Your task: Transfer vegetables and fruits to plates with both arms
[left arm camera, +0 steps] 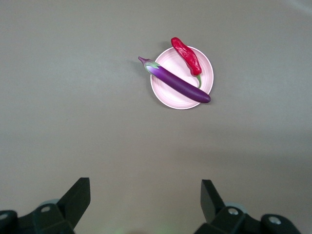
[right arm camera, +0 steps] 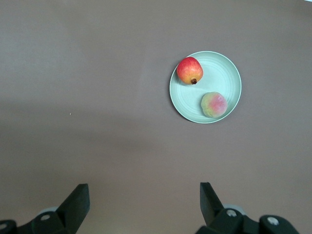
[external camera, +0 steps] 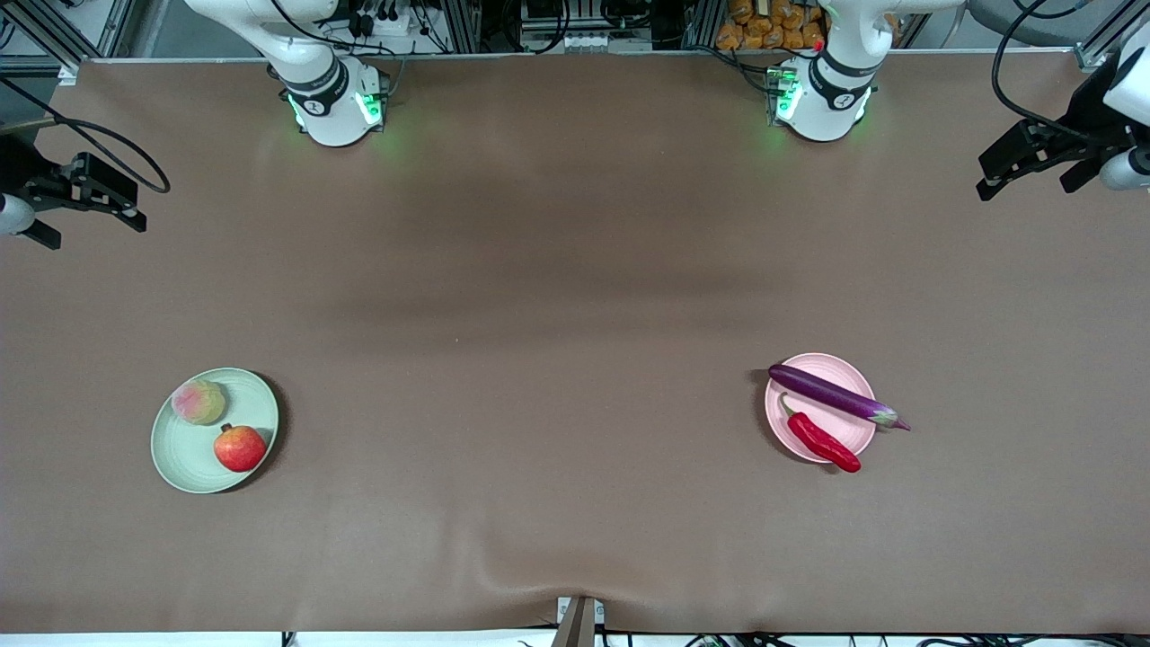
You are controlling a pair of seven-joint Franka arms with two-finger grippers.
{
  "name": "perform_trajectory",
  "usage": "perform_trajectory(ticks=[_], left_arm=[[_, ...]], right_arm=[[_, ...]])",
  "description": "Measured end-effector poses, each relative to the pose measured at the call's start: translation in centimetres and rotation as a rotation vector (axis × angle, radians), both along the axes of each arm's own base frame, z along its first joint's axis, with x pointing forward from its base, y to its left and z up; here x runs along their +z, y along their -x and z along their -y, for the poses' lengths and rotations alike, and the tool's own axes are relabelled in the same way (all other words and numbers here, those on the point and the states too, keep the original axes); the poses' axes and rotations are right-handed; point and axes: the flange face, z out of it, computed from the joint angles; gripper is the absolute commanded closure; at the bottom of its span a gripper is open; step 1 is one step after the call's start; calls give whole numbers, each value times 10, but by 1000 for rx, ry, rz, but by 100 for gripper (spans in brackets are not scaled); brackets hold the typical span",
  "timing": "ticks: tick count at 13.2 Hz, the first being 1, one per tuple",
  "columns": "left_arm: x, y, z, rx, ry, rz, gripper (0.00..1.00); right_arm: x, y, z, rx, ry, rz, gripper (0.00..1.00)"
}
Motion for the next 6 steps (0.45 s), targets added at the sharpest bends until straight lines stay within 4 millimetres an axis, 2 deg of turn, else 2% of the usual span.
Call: perform_trajectory(ticks=[6], left_arm=[[-1,-1,1,-12,9,-4,0]], right_arm=[[-2,0,4,-7,-1,-3,0]])
